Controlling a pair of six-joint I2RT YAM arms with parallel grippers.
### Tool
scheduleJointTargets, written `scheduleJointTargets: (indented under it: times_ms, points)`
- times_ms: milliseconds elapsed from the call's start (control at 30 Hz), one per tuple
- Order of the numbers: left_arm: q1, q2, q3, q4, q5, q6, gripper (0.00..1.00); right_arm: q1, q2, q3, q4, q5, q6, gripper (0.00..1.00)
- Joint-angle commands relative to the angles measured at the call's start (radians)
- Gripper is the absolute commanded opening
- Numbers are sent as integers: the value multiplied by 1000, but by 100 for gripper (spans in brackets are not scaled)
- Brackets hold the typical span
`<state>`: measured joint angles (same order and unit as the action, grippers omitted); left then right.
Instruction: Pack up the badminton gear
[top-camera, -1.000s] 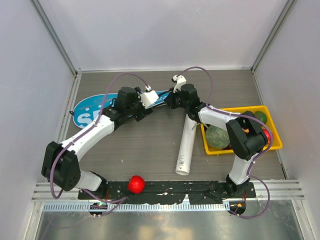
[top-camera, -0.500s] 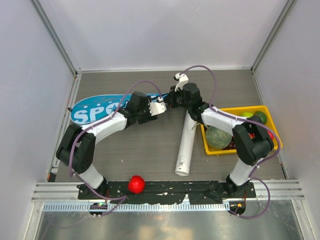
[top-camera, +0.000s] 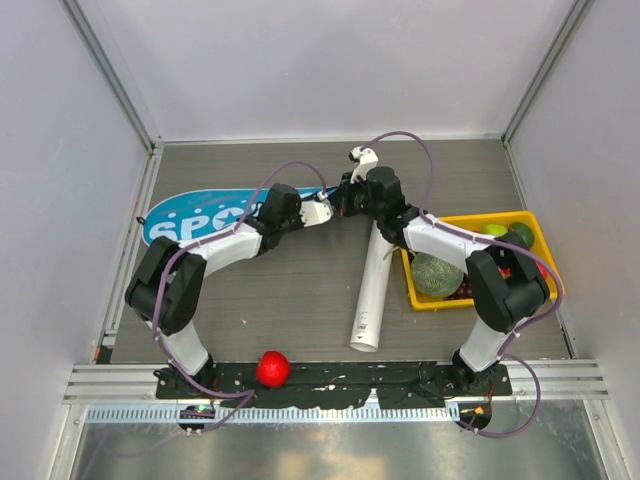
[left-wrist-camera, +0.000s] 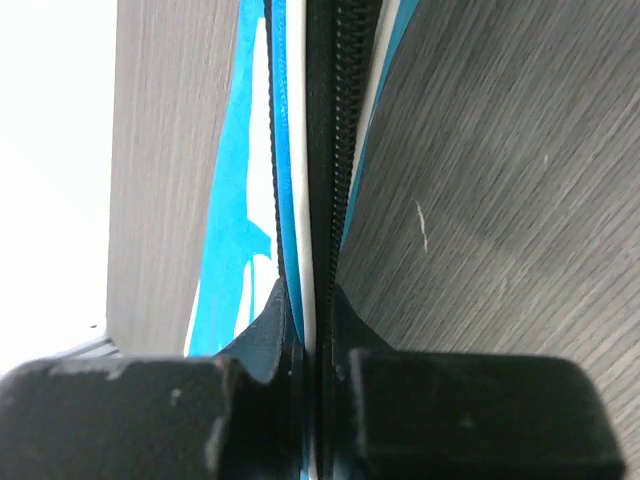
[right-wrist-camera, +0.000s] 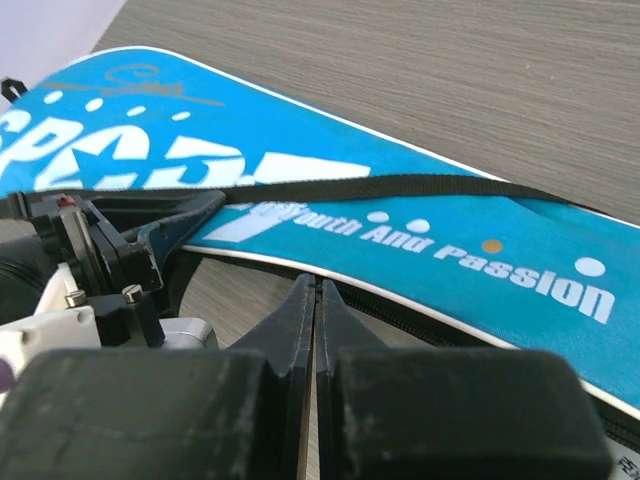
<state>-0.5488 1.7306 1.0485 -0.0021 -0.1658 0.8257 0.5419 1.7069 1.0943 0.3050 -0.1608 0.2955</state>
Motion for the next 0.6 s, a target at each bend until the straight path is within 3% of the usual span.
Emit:
scheduleJointTargets:
  times_ms: [0,567]
  points:
    - [-3,-48,12,77,-40,6,0,-8,-90,-4,78,55,-38,5]
    - [23,-210,-64,8,17,-56,0,-175,-173,-74,92,156,-32,5]
